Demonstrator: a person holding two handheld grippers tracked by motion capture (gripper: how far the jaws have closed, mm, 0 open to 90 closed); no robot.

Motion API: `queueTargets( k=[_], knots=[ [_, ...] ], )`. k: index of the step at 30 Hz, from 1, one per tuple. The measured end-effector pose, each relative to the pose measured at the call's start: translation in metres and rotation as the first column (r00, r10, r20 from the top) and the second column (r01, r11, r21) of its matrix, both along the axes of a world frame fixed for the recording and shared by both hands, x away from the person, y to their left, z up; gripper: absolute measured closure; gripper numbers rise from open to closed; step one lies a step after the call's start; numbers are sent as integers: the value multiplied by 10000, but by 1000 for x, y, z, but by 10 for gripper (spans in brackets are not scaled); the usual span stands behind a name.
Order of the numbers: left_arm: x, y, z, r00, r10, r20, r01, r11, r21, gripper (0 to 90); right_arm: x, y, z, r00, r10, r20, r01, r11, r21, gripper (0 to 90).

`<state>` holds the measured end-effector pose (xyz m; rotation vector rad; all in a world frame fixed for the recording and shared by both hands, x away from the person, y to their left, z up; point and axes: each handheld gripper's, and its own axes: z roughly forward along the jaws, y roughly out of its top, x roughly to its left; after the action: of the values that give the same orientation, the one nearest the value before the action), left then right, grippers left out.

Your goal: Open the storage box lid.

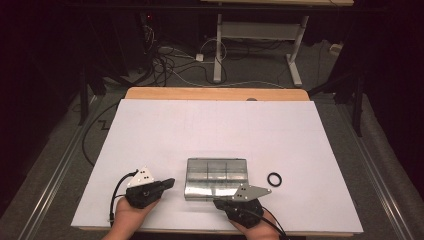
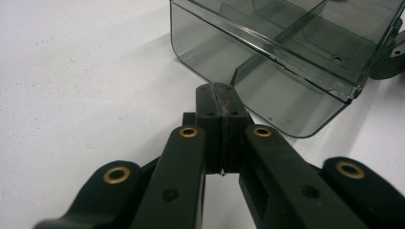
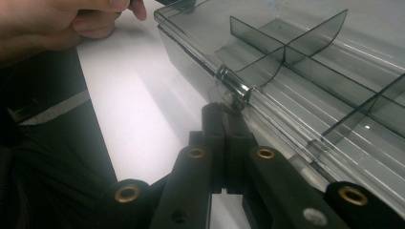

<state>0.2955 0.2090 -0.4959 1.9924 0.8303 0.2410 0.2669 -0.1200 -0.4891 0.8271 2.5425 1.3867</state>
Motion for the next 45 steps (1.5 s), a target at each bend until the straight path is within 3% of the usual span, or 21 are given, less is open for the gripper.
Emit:
queueTargets(
  k=[22,37,45],
  knots=[
    [1,1,0,10000,-44,-41,44,10000,-43,876,-1,-2,0,9999,121,40,-122,9998,176,900],
    [1,1,0,10000,-26,-61,25,10000,-75,877,0,-3,7,9997,20,242,-33,9984,560,900],
    [10,1,8,9997,86,-233,-97,9987,-507,876,1,0,11,9992,13,393,-36,9982,595,900]
  ],
)
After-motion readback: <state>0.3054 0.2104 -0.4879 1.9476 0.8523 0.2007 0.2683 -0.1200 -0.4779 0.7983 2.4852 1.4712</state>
